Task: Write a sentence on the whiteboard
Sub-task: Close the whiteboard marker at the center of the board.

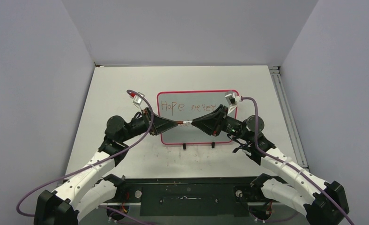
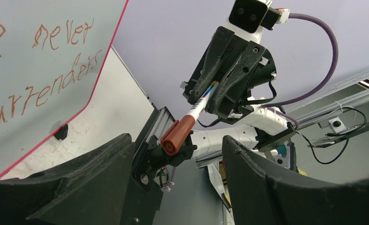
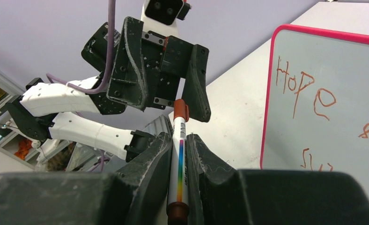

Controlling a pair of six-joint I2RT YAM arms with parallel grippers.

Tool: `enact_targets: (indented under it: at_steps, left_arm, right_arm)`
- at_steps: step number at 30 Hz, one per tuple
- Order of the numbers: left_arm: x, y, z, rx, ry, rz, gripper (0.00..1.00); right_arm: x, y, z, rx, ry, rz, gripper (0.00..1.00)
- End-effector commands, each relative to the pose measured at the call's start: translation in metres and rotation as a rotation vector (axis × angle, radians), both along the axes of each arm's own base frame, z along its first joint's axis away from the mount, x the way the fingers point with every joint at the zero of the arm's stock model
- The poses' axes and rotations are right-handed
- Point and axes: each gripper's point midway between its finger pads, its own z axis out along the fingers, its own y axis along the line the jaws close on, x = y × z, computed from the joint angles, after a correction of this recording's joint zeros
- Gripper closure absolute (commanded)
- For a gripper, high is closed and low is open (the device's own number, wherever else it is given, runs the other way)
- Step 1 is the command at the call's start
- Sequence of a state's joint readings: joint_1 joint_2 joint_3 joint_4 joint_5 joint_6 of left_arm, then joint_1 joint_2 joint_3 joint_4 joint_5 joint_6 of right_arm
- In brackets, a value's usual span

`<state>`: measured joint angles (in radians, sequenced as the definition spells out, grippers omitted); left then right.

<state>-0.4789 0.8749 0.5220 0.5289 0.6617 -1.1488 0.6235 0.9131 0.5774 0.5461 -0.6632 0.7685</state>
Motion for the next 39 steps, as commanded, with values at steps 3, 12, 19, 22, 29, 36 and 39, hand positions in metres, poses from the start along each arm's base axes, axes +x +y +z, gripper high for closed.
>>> enact_targets:
  at_steps: [3,12,19,22,29,36,39]
  left_arm:
    - [-0.0112,-0.0083,0.029,-0.046,-0.093,-0.053,0.39]
    - [-0.0144,-0.009,0.0327,-0.064,-0.1,-0.061,0.55]
    - [-0.0135,-0.0089,0.0319,-0.072,-0.096,-0.057,0.54]
    - [-0.0129,-0.008,0.0339,-0.078,-0.101,-0.048,0.55]
    - [-0.013,-0.0066,0.0342,-0.082,-0.102,-0.038,0.62]
    - [-0.0129,-0.0067,0.0332,-0.081,-0.099,-0.038,0.67]
    - [-0.0128,-0.0064,0.0333,-0.082,-0.1,-0.037,0.66]
  right_arm:
    - [-0.0104,0.0045,0.0396,0.079,-0.121,0.052,0.95]
    - [-0.0112,0.0049,0.0391,0.084,-0.117,0.058,0.95]
    - [-0.0158,0.0062,0.0396,0.093,-0.113,0.087,0.95]
    - [-0.0166,0.0066,0.0383,0.094,-0.108,0.094,0.95]
    - [-0.0167,0.0069,0.0356,0.088,-0.103,0.096,0.95]
    - [-0.0168,0.0081,0.0331,0.082,-0.098,0.104,0.95]
    - [-0.0178,0.0088,0.0319,0.079,-0.094,0.111,0.95]
